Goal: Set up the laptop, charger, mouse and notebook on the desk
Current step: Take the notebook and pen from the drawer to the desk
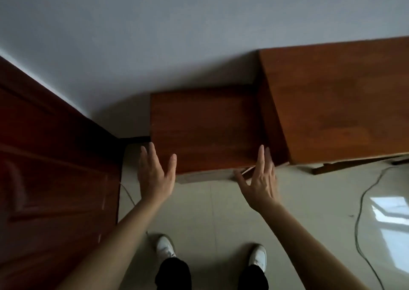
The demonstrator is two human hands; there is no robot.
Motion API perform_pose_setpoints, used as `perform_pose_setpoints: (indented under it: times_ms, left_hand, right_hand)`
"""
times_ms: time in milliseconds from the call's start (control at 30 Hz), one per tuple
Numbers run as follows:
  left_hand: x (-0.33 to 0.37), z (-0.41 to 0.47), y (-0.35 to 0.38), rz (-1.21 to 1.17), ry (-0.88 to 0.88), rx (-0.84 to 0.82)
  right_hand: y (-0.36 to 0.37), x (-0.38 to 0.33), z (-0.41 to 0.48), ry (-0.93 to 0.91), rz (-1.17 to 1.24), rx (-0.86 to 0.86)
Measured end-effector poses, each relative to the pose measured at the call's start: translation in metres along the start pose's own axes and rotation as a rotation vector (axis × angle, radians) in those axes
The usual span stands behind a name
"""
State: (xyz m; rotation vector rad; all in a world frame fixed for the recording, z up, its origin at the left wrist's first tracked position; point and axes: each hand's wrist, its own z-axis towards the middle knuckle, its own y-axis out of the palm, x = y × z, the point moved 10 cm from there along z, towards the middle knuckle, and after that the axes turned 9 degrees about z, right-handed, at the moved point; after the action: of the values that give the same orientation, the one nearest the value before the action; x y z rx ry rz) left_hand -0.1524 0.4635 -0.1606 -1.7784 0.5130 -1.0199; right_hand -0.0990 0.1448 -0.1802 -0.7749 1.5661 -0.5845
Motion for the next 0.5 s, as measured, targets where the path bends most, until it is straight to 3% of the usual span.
perform_pose_setpoints:
  times_ms: [100, 233, 367, 500]
  left_hand:
    - [-0.034, -0.008, 0.057, -0.127, -0.114, 0.064]
    - [-0.083, -0.007, 0.131, -0.482, -0.332, 0.141]
    - [-0.094, 0.003, 0.158, -0.635, -0.197, 0.328]
    - [-0.102, 0.009, 0.171, -0.657, -0.150, 0.413]
  right_hand:
    - [0.051, 0.054, -0.005, 0.021, 0.062, 0.008]
    - [0.102, 0.098, 0.003, -0.068, 0.088, 0.090]
    - [0.127, 0.117, 0.011, -0.210, 0.161, 0.234]
    - [0.156, 0.152, 0.022, -0.007, 0.316, 0.190]
